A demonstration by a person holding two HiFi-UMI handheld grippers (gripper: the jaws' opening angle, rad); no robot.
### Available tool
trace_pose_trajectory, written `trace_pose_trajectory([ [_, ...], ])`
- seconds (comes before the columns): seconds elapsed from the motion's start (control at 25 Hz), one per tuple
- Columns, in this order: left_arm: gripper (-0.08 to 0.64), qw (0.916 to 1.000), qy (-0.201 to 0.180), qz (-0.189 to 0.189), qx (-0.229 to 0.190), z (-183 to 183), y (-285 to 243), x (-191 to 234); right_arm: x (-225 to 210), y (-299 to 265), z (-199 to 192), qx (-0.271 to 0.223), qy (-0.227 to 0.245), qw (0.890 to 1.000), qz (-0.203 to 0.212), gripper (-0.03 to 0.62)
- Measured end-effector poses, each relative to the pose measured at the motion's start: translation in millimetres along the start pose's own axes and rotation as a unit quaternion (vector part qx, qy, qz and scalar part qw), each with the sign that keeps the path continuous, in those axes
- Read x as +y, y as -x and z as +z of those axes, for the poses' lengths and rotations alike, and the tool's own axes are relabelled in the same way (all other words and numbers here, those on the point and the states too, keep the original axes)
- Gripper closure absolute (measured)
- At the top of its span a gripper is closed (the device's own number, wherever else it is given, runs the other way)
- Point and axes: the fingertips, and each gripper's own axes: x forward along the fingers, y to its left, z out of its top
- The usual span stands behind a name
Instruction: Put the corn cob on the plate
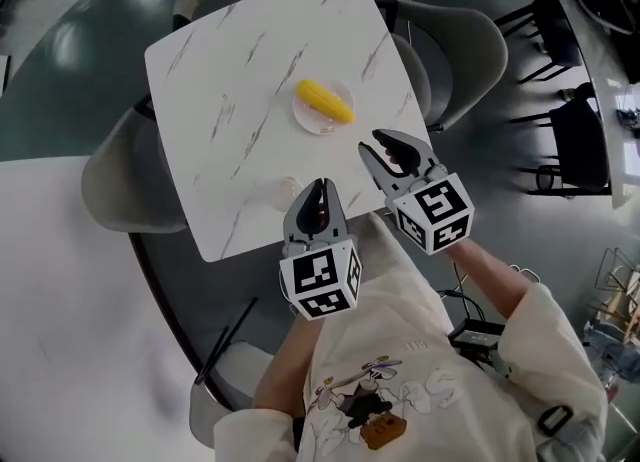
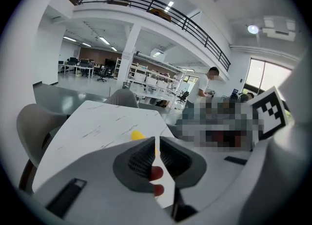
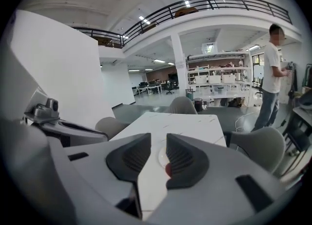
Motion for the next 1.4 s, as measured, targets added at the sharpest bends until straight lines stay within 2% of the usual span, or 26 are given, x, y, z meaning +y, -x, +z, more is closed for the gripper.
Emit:
trace_pose_trajectory([
  [0.08,0.523,0.9999,-0.008,-0.006,-0.003,0,18,-3,9,22,3,-0.008,-0.002,1.0,-0.001,0.528],
  [0.2,0.523,0.9997,-0.017,-0.012,-0.015,3,42,-6,24,48,12,-0.023,0.003,1.0,0.001,0.535],
  [0.24,0.523,0.9995,-0.019,-0.014,-0.02,3,50,-7,30,55,15,-0.027,0.001,1.0,0.003,0.557],
  [0.4,0.523,0.9987,-0.027,-0.027,-0.034,6,86,-14,60,90,32,-0.053,-0.012,0.998,0.015,0.557],
  [0.6,0.523,0.9968,-0.042,-0.056,-0.037,0,120,-21,88,123,41,-0.088,-0.009,0.996,0.008,0.558],
  [0.8,0.523,0.9974,-0.031,-0.059,-0.026,-19,164,-22,119,158,31,-0.083,-0.034,0.996,0.029,0.558],
  [0.96,0.523,0.996,-0.026,-0.081,-0.03,-24,183,-24,131,176,27,-0.089,-0.021,0.996,0.021,0.558],
  [1.16,0.523,0.9958,-0.015,-0.088,-0.018,-47,199,-27,150,194,24,-0.095,-0.019,0.995,0.024,0.558],
  [1.4,0.523,0.9948,-0.015,-0.1,-0.01,-54,217,-30,156,208,22,-0.1,-0.025,0.995,0.009,0.57],
])
